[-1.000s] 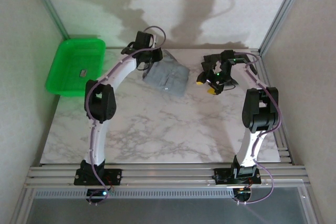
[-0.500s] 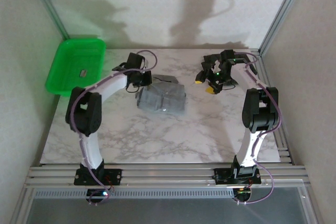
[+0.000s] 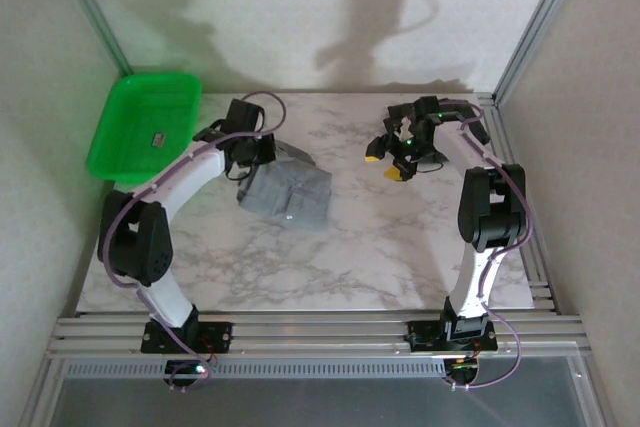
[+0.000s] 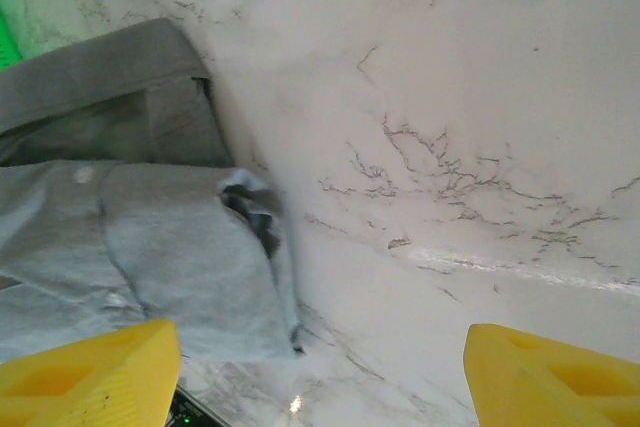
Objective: Fold and stack the long sleeve shirts
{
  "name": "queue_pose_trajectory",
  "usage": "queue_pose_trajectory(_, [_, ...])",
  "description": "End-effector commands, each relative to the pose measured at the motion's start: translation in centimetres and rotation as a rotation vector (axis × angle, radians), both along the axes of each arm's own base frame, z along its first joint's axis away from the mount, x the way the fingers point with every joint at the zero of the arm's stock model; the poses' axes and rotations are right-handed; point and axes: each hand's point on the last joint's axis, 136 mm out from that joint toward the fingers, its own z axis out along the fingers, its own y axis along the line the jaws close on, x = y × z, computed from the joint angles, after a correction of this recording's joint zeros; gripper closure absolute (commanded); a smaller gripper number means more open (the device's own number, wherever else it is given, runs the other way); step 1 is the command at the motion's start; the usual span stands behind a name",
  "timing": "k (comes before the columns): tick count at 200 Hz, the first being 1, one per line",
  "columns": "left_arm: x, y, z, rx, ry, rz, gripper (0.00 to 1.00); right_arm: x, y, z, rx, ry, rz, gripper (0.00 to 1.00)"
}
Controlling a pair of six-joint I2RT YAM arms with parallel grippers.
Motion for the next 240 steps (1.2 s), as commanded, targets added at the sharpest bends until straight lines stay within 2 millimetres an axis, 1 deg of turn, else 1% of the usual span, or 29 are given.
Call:
queue_pose_trajectory(1, [0.3,3.0,7.4,0.093,-0.151,0.082,1.00,-0.2,0.3,-0.3,0.010,0.004,0.018,0.25])
queue_pose_trajectory(26, [-0.1,4.7,11.2,0.175,-0.197,0.127,1.00,-0.3,0.2,-0.3,0.010,0.007,0.023,0.25])
queue_pose_trajectory(38, [-0.4,5.6,12.5,0.259,-0.203,0.153,1.00,-0.3,0.3,-0.1,0.014,0.003,0.027,0.25])
queue_pose_trajectory(49, [-0.7,6.0,13.7,0.346,-0.210,0.170,1.00,-0.3,0.4,0.1,0.019,0.003,0.030,0.25])
queue_pose_trajectory(61, [-1.0,5.5,14.9,0.449,-0.219,0.168,1.00,-0.4,0.4,0.2,0.020,0.001,0.034,0.25])
queue_pose_trajectory(72, [-1.1,4.1,15.3,0.499,-0.219,0.147,1.00,-0.4,0.3,0.4,0.020,-0.002,0.034,0.25])
queue_pose_trajectory(73, [-1.1,3.6,15.2,0.499,-0.217,0.137,1.00,-0.4,0.3,0.4,0.020,-0.003,0.034,0.25])
queue_pose_trajectory(81, [-1.1,2.3,14.7,0.519,-0.206,0.122,1.00,-0.4,0.2,0.6,0.027,-0.003,0.032,0.24])
queue_pose_trajectory(95, [-1.3,-0.4,11.8,0.550,-0.163,0.087,1.00,-0.4,-0.2,0.9,0.035,-0.003,0.018,0.24])
queue_pose_trajectory(121, [-2.2,-6.5,3.5,0.579,-0.093,0.007,1.00,-0.7,-1.5,1.6,0.052,0.002,-0.018,0.25])
queue_pose_trajectory(132, [-2.7,-8.5,0.5,0.613,-0.071,-0.003,1.00,-1.0,-2.1,2.1,0.061,0.002,-0.034,0.25])
queue_pose_trajectory(138, [-2.9,-9.5,-0.7,0.626,-0.060,-0.007,1.00,-1.2,-2.6,2.4,0.066,0.000,-0.045,0.25])
queue_pose_trajectory(144, [-3.0,-10.5,-1.5,0.637,-0.060,-0.008,1.00,-1.4,-3.0,2.6,0.068,-0.003,-0.053,0.24])
queue_pose_trajectory(154, [-3.2,-12.2,-2.0,0.619,-0.068,-0.014,1.00,-1.6,-3.8,3.0,0.072,-0.007,-0.070,0.25])
queue_pose_trajectory(163, [-3.4,-13.7,-2.0,0.591,-0.077,-0.029,1.00,-1.9,-4.5,3.4,0.074,-0.009,-0.086,0.24])
queue_pose_trajectory(169, [-3.6,-14.2,-1.8,0.595,-0.088,-0.028,1.00,-2.0,-4.9,3.6,0.078,-0.011,-0.094,0.24])
queue_pose_trajectory(185, [-3.5,-13.8,-0.8,0.609,-0.101,-0.012,1.00,-2.4,-5.5,4.1,0.086,-0.016,-0.106,0.25])
queue_pose_trajectory(200, [-3.2,-12.0,1.2,0.618,-0.130,0.025,1.00,-2.6,-5.8,4.6,0.090,-0.025,-0.109,0.25])
queue_pose_trajectory(212, [-3.1,-10.1,2.9,0.645,-0.150,0.052,1.00,-2.6,-6.0,4.7,0.092,-0.026,-0.108,0.25])
queue_pose_trajectory(221, [-3.2,-8.3,4.3,0.706,-0.170,0.073,1.00,-2.6,-5.9,4.8,0.098,-0.029,-0.108,0.24])
queue_pose_trajectory(240, [-3.4,-3.0,7.3,0.881,-0.203,0.162,1.00,-2.5,-5.7,4.9,0.117,-0.031,-0.108,0.24])
